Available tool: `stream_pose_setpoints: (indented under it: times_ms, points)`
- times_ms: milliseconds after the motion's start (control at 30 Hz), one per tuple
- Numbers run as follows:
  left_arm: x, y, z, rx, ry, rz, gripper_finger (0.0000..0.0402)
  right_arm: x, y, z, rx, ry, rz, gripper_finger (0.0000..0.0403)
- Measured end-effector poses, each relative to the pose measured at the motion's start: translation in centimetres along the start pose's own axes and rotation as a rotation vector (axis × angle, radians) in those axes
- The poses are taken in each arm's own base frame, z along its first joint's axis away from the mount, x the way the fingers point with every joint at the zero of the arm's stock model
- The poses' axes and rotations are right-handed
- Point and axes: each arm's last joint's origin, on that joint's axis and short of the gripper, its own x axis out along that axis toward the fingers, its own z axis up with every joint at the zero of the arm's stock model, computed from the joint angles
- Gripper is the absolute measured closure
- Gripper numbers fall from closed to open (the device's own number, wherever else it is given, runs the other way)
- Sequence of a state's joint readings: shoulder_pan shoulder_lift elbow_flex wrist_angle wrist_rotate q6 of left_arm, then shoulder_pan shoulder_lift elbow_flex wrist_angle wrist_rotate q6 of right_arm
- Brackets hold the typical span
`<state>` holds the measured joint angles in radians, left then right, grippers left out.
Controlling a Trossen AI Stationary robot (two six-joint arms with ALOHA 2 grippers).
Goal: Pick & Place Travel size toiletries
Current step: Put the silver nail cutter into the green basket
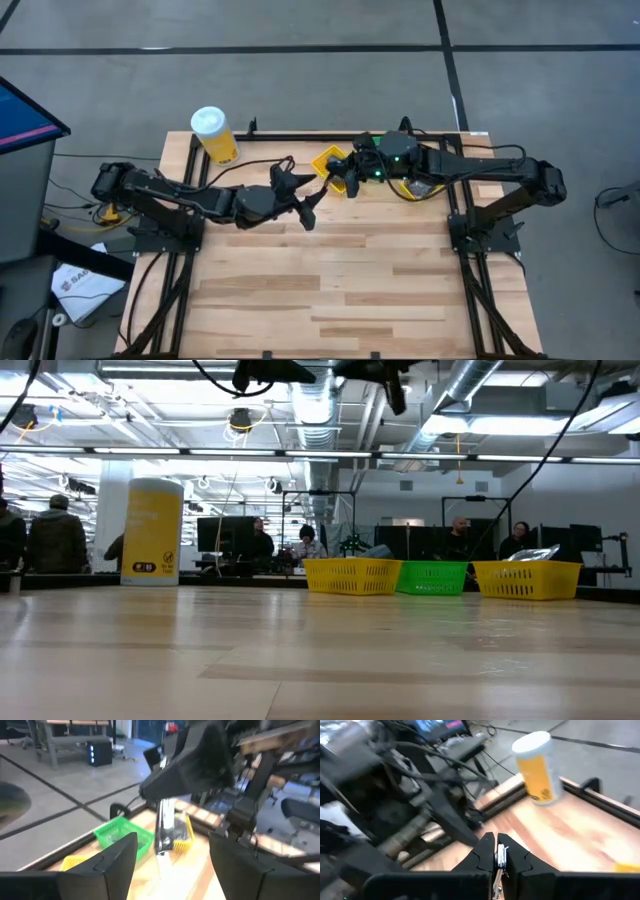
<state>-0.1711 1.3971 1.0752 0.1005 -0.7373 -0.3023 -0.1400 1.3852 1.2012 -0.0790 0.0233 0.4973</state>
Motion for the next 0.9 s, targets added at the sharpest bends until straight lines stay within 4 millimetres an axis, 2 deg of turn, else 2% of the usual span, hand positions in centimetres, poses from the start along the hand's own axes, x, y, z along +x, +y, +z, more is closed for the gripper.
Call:
stream_pose_setpoints:
  times_ms: [133, 300, 567, 733, 900]
  points:
    - [-0.6, 0.3, 0.7, -0.009, -0.025, 0.005, 0.0166, -0.9, -1.0, 0.7, -0.025, 0.009, -0.048, 0.0402]
    - [-2.1, 1.1, 2.5, -0.050, -0.060, -0.025, 0.0174, -2.3, -3.4, 1.1, -0.061, 0.072, -0.167, 0.0402]
    - [-5.3, 2.9, 5.8, -0.138, -0.149, -0.097, 0.0193, -4.5, -9.1, 1.2, -0.147, 0.263, -0.480, 0.0403]
    - [-6.6, 3.9, 7.1, -0.173, -0.190, -0.109, 0.0201, -4.5, -13.2, 1.1, -0.170, 0.374, -0.623, 0.0403]
    - [-7.2, 4.2, 7.5, -0.184, -0.202, -0.116, 0.0206, -3.7, -16.8, 0.6, -0.162, 0.460, -0.696, 0.0403]
